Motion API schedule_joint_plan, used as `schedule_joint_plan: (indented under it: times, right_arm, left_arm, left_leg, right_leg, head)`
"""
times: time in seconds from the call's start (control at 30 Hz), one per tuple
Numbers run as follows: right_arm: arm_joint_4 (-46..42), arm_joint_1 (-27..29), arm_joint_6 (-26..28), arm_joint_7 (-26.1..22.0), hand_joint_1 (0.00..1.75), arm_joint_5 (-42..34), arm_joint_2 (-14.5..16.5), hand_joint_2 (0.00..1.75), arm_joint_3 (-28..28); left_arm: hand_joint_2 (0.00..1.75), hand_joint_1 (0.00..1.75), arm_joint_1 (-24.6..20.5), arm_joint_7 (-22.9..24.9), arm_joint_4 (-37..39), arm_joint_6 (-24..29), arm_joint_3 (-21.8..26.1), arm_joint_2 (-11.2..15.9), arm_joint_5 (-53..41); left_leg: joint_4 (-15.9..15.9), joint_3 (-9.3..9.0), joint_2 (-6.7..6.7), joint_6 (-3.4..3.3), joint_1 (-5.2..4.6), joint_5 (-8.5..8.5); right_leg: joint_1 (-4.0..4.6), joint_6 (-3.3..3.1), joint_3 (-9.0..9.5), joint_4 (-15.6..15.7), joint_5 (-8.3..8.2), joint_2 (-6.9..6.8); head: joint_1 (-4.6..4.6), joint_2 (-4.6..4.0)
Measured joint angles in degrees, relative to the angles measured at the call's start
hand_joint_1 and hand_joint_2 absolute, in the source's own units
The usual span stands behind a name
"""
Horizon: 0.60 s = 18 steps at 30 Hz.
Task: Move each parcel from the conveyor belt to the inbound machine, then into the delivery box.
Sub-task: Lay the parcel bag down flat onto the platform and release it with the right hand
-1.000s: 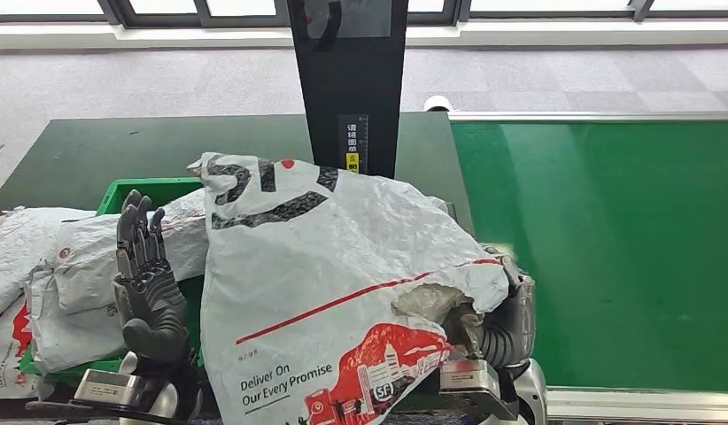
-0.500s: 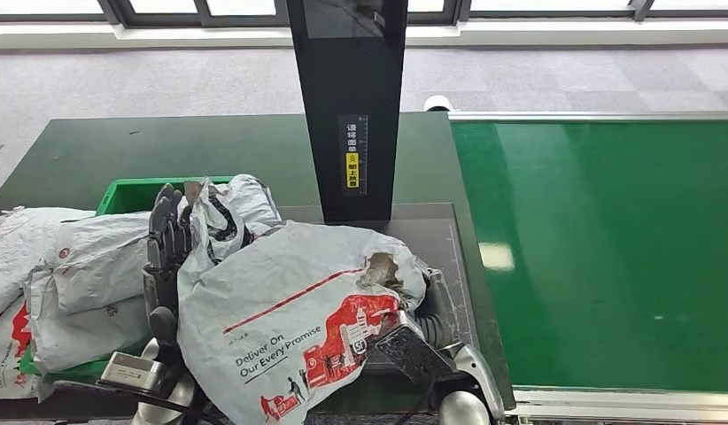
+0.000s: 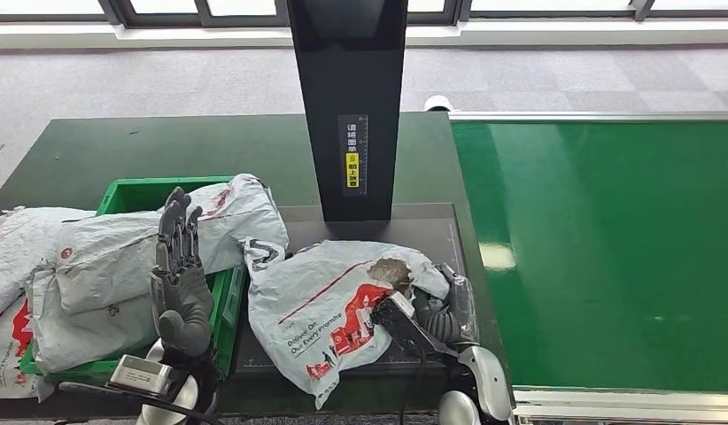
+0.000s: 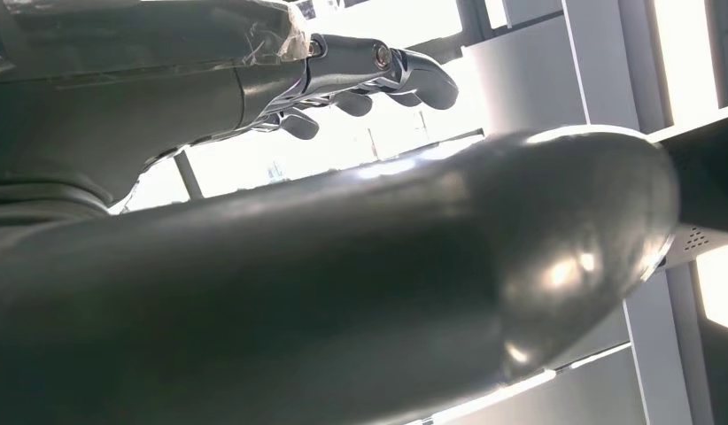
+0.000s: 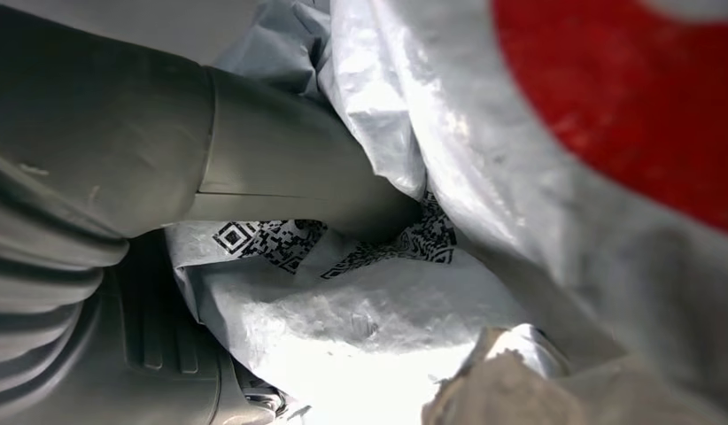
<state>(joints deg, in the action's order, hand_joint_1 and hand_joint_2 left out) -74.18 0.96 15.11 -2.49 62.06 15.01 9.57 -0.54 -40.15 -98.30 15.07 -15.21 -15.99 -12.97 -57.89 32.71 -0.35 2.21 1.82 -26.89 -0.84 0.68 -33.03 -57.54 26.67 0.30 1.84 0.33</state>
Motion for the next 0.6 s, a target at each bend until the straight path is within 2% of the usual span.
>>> schedule_joint_plan:
  times: [0.17, 0.6]
  right_arm:
    - [-1.76, 1.25, 2.16, 3.29, 1.75, 5.19, -0.14, 1.75, -2.07]
    - [-3.45, 2.2, 2.22, 3.69, 1.75, 5.64, -0.28, 1.75, -2.97]
  left_arm:
    - [0.0, 0.0, 0.42, 0.0, -0.15, -0.22, 0.0, -0.3, -0.69]
    - [0.0, 0.0, 0.49, 0.0, -0.34, -0.23, 0.0, -0.44, -0.78]
  left_leg:
    - [0.0, 0.0, -0.01, 0.0, 0.0, 0.0]
    - [0.0, 0.0, 0.0, 0.01, 0.0, -0.01]
  right_leg:
    - [0.0, 0.0, -0.01, 0.0, 0.0, 0.0]
    - [0.0, 0.0, -0.02, 0.0, 0.0, 0.0]
  head:
    - [0.0, 0.0]
    - [0.0, 0.01]
